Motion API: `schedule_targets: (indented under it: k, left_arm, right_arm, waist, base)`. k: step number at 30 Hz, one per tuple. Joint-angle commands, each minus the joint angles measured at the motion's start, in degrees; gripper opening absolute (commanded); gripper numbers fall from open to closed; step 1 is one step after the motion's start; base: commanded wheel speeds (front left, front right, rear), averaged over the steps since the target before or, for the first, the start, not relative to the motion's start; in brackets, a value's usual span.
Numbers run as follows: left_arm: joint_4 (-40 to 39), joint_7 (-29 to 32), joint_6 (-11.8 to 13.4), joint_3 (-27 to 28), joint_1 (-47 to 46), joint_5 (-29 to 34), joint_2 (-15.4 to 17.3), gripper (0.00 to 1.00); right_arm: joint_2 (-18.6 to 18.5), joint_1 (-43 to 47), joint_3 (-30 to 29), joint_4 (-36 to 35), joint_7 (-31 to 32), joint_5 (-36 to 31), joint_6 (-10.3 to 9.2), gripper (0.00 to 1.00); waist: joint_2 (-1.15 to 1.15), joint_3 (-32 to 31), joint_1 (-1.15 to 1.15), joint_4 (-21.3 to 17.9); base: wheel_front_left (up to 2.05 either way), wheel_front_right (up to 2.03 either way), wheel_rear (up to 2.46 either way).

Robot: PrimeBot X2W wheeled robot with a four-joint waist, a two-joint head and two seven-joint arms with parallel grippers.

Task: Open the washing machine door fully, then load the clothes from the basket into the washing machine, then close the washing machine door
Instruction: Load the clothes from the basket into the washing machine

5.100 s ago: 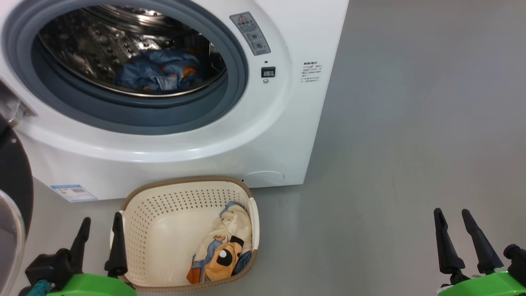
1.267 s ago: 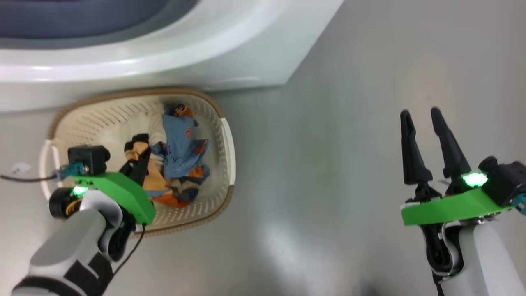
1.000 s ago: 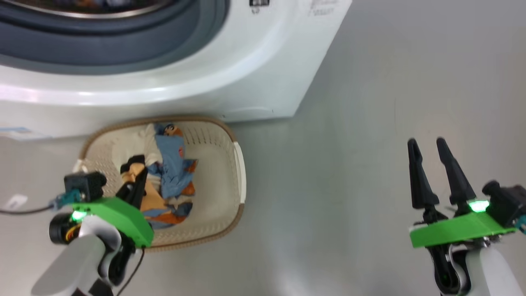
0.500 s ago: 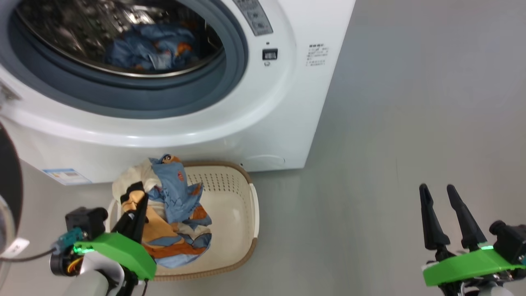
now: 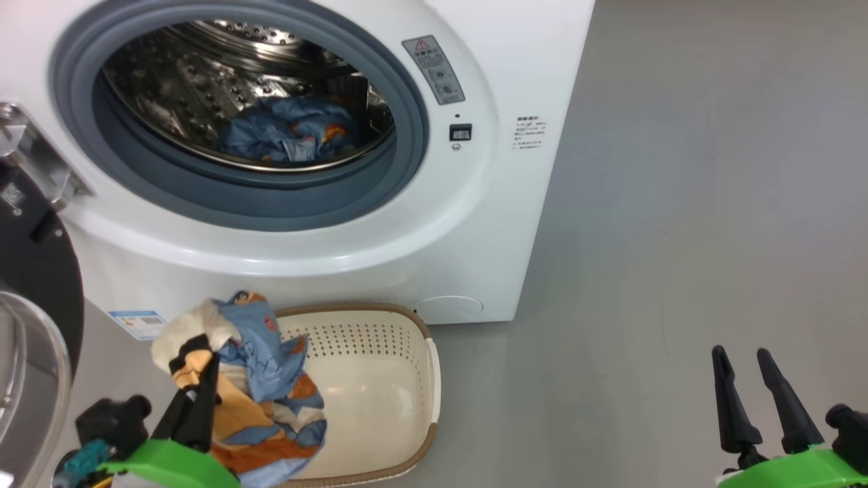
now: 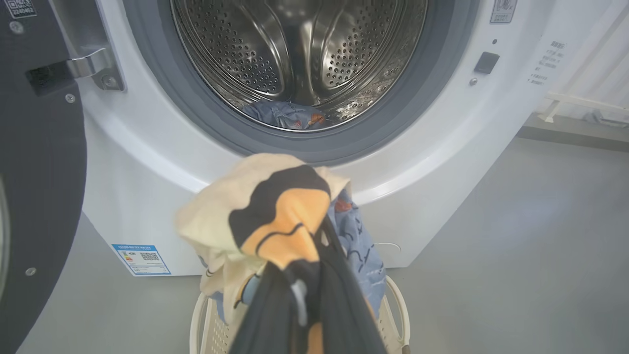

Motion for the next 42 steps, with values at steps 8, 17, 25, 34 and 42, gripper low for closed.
schedule_targets:
  k: [8,17,25,34,42]
  left_arm:
    - [-7.03,-0.6,-0.09,6.84,5.12,4.21,-0.43,0.0]
    - [-9.3,-0.6,-0.09,8.04,6.77,5.33,-1.45,0.0]
    - [-9.44,-0.6,-0.09,8.5,4.24,5.28,-1.93,0.0]
    - [-10.41,-0.6,-0.09,8.72,-7.45,4.55,-0.35,0.0]
    - [-8.15,-0.6,-0.09,10.97,-22.81,5.06,3.33,0.0]
  right_arm:
    - [-1.45,2.08,-0.1,-1.79,-0.27,0.53,0.09,1.0]
    - [-1.27,1.95,0.06,-1.97,-0.27,0.51,0.09,1.0]
    - [-1.03,1.37,0.01,-2.36,-0.27,0.42,0.09,1.0]
    - [0.35,-1.47,0.62,-3.14,-0.27,-0.05,0.09,1.0]
    - [1.7,-5.31,1.8,-3.52,-0.27,-0.48,0.09,1.0]
  waist:
    - [0.0,-1.32,0.0,0.34]
    - [0.0,-1.0,0.0,-0.37]
    - [0.0,0.75,0.0,-0.95]
    - [0.0,6.47,0.0,-2.2]
    - [0.0,11.55,0.0,-4.81]
  base:
    - [0.0,0.0,0.0]
    - [0.0,0.0,0.0]
    - [0.0,0.0,0.0]
    - [0.0,0.0,0.0]
    - [0.0,0.0,0.0]
